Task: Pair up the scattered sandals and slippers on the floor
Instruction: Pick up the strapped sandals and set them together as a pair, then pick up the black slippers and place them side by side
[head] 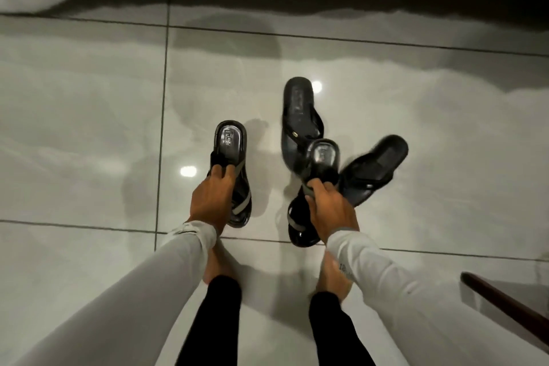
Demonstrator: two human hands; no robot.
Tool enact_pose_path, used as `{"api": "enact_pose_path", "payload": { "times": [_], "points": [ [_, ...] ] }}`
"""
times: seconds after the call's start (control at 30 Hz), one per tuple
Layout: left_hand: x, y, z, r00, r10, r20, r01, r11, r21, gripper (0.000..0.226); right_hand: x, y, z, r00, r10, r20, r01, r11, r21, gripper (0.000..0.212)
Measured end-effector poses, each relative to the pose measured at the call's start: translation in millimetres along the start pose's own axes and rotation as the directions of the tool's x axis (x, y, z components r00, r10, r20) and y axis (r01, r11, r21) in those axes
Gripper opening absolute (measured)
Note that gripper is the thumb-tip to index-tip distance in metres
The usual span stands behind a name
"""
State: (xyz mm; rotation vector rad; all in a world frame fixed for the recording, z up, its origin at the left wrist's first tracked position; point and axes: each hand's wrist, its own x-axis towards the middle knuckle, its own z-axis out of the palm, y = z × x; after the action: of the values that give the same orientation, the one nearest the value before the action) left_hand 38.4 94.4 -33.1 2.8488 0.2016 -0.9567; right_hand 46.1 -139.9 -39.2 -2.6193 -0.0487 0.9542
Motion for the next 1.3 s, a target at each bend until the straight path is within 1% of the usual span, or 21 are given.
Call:
{"api": "enact_pose_path", "payload": {
  "times": [0.1, 0.27, 0.33, 0.43, 0.53, 0.6, 0.67, 0.7, 0.73, 0.8, 0.87, 0.93, 1.07, 1.13, 1.2, 1.23, 1.3],
  "points": [
    [16, -40, 3, 1.000, -0.001, -0.006, 0.001, 1.000, -0.008, 0.042, 35, -52, 23, 0.997, -0.061, 0.042, 0.060, 0.998, 0.036, 0.026],
    [40, -99, 9, 0.999, 0.003, 0.040, -0.004, 1.000, 0.024, 0.041, 90, -129, 70, 0.986, -0.069, 0.149, 0.059, 0.996, 0.072, 0.023],
    [49, -118, 13, 0.997, 0.017, 0.071, -0.019, 0.999, 0.031, 0.042, 105, -151, 84, 0.983, -0.071, 0.168, 0.060, 0.996, 0.067, 0.025],
    [58, -139, 14, 0.994, 0.028, 0.102, -0.030, 0.999, 0.018, 0.039, 121, -178, 104, 0.982, -0.070, 0.177, 0.058, 0.996, 0.071, 0.029],
    [59, -144, 15, 0.993, 0.030, 0.114, -0.028, 0.999, -0.019, 0.036, 120, -192, 111, 0.971, -0.067, 0.230, 0.046, 0.994, 0.098, 0.040],
    [57, -142, 14, 0.993, 0.034, 0.113, -0.031, 0.999, -0.025, 0.041, 110, -189, 104, 0.973, -0.048, 0.226, 0.015, 0.989, 0.146, 0.041],
    [52, -139, 13, 0.995, 0.034, 0.094, -0.033, 0.999, -0.012, 0.049, 95, -176, 92, 0.984, 0.004, 0.177, -0.035, 0.985, 0.171, 0.034],
    [49, -135, 9, 0.996, 0.042, 0.081, -0.042, 0.999, -0.002, 0.050, 87, -165, 84, 0.988, 0.035, 0.150, -0.058, 0.987, 0.150, 0.034],
    [47, -128, 5, 0.995, 0.054, 0.080, -0.055, 0.998, 0.014, 0.049, 77, -149, 76, 0.988, 0.080, 0.133, -0.097, 0.987, 0.125, 0.037],
    [50, -110, -2, 0.993, 0.073, 0.096, -0.076, 0.997, 0.033, 0.048, 64, -112, 62, 0.971, 0.213, 0.111, -0.225, 0.968, 0.107, 0.044],
    [62, -81, -8, 0.987, 0.118, 0.111, -0.121, 0.993, 0.017, 0.047, 57, -69, 48, 0.929, 0.361, 0.087, -0.368, 0.925, 0.097, 0.049],
    [82, -43, -6, 0.978, 0.166, 0.124, -0.169, 0.986, 0.012, 0.047, 59, -26, 38, 0.879, 0.474, 0.055, -0.477, 0.871, 0.118, 0.052],
    [117, 52, 13, 0.958, 0.265, 0.113, -0.266, 0.964, -0.009, 0.047, 72, 41, 26, 0.767, 0.641, -0.012, -0.619, 0.746, 0.246, 0.058],
    [134, 97, 23, 0.953, 0.284, 0.104, -0.281, 0.959, -0.042, 0.049, 76, 66, 23, 0.720, 0.694, 0.017, -0.674, 0.693, 0.256, 0.069],
    [151, 133, 35, 0.962, 0.242, 0.130, -0.235, 0.970, -0.064, 0.051, 81, 90, 23, 0.693, 0.719, 0.057, -0.708, 0.663, 0.245, 0.074],
    [158, 146, 41, 0.966, 0.206, 0.157, -0.200, 0.978, -0.056, 0.053, 85, 101, 25, 0.696, 0.714, 0.080, -0.707, 0.662, 0.248, 0.072],
    [165, 159, 53, 0.968, 0.147, 0.204, -0.151, 0.988, 0.007, 0.055, 89, 118, 31, 0.740, 0.658, 0.140, -0.669, 0.698, 0.256, 0.063]
  ]
}}
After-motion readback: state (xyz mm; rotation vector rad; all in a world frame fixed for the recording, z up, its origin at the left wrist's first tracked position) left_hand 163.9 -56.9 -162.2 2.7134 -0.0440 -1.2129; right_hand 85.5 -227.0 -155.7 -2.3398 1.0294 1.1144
